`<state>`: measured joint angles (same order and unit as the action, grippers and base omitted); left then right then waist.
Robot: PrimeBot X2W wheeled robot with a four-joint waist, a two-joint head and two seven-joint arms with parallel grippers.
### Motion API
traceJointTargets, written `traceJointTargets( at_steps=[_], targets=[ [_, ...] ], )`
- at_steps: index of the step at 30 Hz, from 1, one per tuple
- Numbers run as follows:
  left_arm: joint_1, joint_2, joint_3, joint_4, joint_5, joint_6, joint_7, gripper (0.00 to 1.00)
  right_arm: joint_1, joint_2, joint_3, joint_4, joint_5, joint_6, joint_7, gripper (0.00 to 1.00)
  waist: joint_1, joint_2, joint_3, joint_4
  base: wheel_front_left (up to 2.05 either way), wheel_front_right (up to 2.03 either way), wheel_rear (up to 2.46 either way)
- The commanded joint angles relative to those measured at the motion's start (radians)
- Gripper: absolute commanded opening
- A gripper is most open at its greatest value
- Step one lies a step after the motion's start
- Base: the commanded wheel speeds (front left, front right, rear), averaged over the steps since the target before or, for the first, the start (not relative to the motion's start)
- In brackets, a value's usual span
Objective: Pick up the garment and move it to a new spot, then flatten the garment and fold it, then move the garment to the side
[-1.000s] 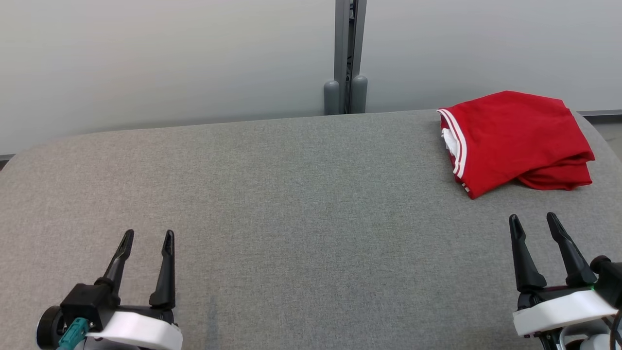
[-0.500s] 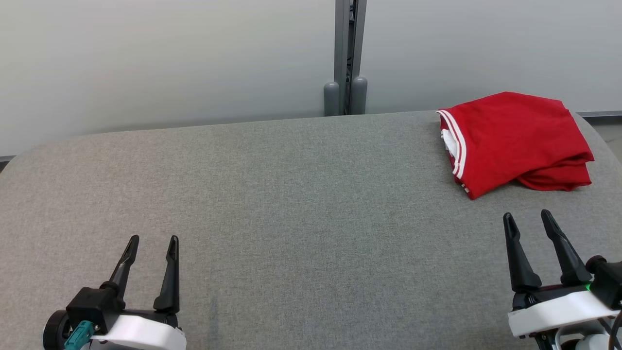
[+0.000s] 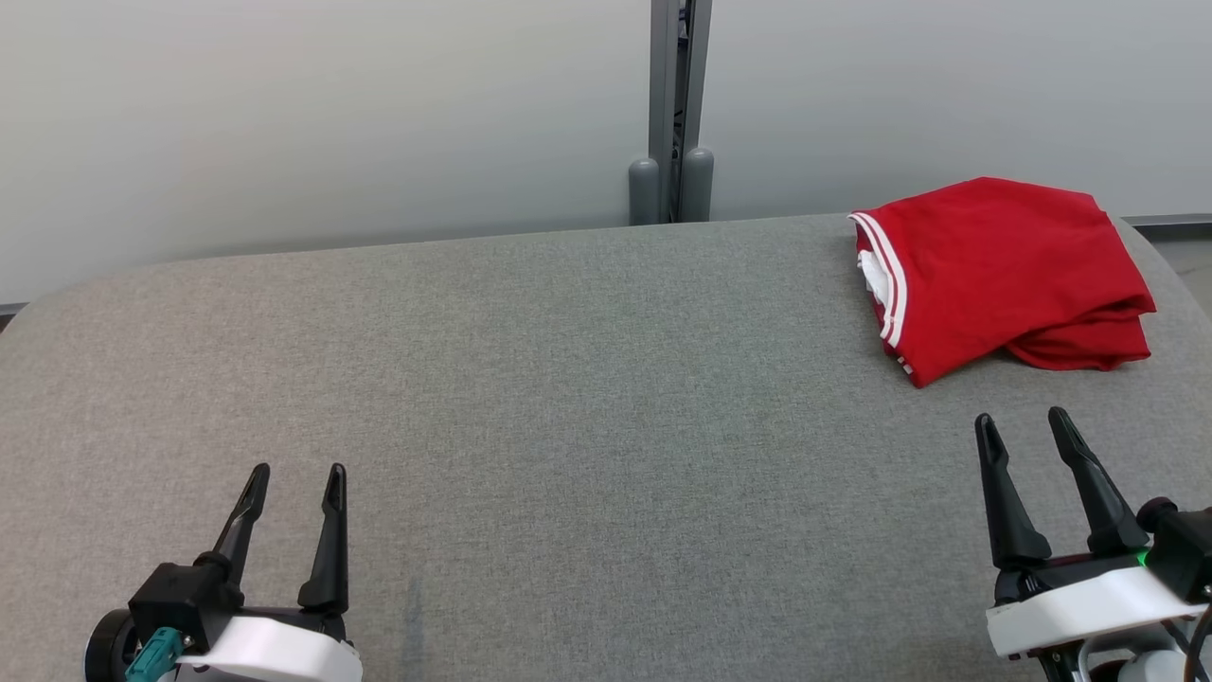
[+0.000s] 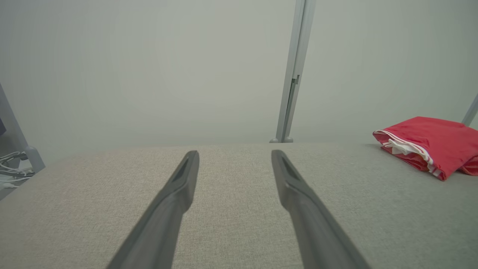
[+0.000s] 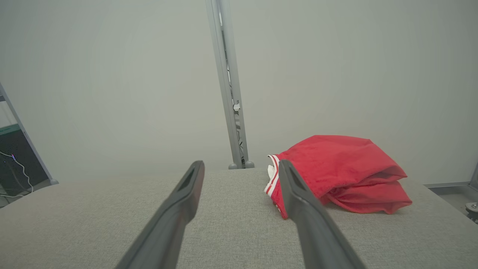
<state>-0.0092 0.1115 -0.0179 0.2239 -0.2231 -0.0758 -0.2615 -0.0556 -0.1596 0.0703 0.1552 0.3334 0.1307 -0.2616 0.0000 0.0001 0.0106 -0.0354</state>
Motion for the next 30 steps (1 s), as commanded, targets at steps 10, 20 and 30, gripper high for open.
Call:
traceJointTargets(
  at_steps=[10,20,30],
  targets=[
    [-0.019,-0.013,0.028,0.017,0.01,-0.022,-0.004,1.0,0.008,0.003,-0.011,-0.004,-0.001,0.0,-0.004,1.0,0.0,-0.0001,0.002,-0.003,0.0,0.0,0.0],
    [-0.004,-0.037,0.042,0.078,-0.083,-0.019,0.038,0.0,0.0,0.027,-0.005,0.06,0.085,0.0,0.03,0.0,0.0,-0.0001,0.002,-0.001,0.0,0.0,0.0],
    [-0.052,-0.04,0.068,0.101,-0.257,-0.025,0.087,0.0,-0.053,0.038,-0.022,0.107,0.249,0.0,0.074,0.0,0.0,-0.0001,0.003,0.002,0.0,0.0,0.0]
  ],
)
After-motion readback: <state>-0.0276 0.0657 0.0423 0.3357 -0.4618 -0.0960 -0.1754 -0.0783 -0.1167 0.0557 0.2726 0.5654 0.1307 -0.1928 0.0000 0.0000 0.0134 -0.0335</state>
